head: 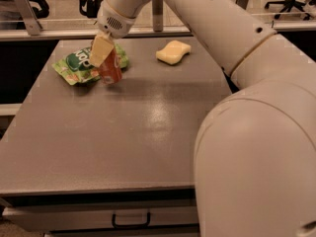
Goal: Move coke can near green rice chip bag
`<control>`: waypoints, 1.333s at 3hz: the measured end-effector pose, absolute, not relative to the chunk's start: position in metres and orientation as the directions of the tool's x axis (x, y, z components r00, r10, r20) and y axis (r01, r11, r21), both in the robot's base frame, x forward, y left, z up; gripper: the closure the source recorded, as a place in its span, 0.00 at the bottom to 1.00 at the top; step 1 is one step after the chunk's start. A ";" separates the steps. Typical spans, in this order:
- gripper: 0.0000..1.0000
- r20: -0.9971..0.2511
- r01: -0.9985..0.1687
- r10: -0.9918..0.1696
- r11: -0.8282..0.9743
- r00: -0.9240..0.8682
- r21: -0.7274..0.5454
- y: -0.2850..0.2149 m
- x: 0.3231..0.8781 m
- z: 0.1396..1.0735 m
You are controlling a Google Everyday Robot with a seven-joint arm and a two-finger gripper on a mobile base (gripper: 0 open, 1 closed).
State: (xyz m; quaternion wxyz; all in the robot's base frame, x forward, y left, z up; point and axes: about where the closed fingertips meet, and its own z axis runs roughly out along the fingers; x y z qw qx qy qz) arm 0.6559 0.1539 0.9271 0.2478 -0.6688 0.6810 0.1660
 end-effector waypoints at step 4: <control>0.00 -0.569 -0.991 -0.822 0.065 0.014 -0.119 0.155 0.663 0.910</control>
Offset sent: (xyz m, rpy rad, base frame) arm 0.0106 -0.0067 -0.0184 0.0366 -0.0280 -0.0267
